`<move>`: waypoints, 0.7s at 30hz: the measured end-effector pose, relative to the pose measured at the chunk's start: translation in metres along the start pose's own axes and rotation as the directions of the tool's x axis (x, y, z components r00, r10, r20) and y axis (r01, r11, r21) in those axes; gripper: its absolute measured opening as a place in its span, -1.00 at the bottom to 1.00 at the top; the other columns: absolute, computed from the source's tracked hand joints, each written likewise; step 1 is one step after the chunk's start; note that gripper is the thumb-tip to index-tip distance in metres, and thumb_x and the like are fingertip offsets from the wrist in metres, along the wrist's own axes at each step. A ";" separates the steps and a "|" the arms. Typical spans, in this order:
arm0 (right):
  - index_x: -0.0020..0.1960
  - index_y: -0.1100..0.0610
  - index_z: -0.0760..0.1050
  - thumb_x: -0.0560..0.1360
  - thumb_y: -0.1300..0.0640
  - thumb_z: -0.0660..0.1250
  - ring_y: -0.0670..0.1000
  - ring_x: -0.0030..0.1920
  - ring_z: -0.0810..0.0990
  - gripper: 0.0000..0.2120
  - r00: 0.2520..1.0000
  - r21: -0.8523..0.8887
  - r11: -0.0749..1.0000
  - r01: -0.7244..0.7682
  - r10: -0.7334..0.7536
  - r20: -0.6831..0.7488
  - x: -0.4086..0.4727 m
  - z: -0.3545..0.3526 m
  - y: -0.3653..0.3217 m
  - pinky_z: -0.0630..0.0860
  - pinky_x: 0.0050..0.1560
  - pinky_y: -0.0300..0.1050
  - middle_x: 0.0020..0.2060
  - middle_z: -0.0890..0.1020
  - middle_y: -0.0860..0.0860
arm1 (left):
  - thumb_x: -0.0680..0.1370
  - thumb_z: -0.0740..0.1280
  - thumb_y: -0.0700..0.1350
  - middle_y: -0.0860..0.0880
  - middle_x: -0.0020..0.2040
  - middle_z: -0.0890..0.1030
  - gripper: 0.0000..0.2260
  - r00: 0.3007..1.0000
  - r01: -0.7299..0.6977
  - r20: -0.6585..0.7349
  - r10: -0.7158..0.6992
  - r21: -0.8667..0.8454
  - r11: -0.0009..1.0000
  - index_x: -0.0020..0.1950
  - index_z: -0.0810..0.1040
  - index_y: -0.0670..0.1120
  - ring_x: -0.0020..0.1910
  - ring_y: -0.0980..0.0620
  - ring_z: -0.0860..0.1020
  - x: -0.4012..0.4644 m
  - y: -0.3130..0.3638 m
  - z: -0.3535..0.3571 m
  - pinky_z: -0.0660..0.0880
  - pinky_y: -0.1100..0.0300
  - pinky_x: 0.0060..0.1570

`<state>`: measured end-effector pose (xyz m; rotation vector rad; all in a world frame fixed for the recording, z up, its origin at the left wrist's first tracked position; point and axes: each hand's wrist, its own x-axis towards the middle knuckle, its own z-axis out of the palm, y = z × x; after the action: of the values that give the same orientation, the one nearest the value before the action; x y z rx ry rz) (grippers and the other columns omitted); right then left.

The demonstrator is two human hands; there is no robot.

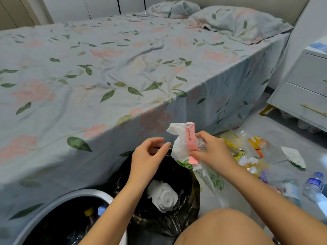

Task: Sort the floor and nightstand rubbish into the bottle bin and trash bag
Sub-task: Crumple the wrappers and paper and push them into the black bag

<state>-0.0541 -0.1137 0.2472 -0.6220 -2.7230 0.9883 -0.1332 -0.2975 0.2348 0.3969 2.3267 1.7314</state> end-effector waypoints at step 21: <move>0.05 -0.04 0.47 0.35 0.00 0.46 0.11 -0.07 0.58 -0.69 0.976 -0.125 0.986 0.112 -0.085 0.201 -0.006 0.017 -0.012 0.55 -0.09 0.04 -0.12 0.62 0.04 | 0.41 0.49 -0.10 0.04 -0.22 0.70 -0.91 0.997 0.072 0.006 -0.072 -0.019 0.997 -0.13 0.68 -0.06 -0.21 0.18 0.65 -0.003 0.001 0.039 0.56 0.28 -0.13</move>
<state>-0.0575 -0.1344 0.2413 -0.4256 -2.9800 0.8897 -0.1179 -0.2629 0.2241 0.3103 2.2891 1.7157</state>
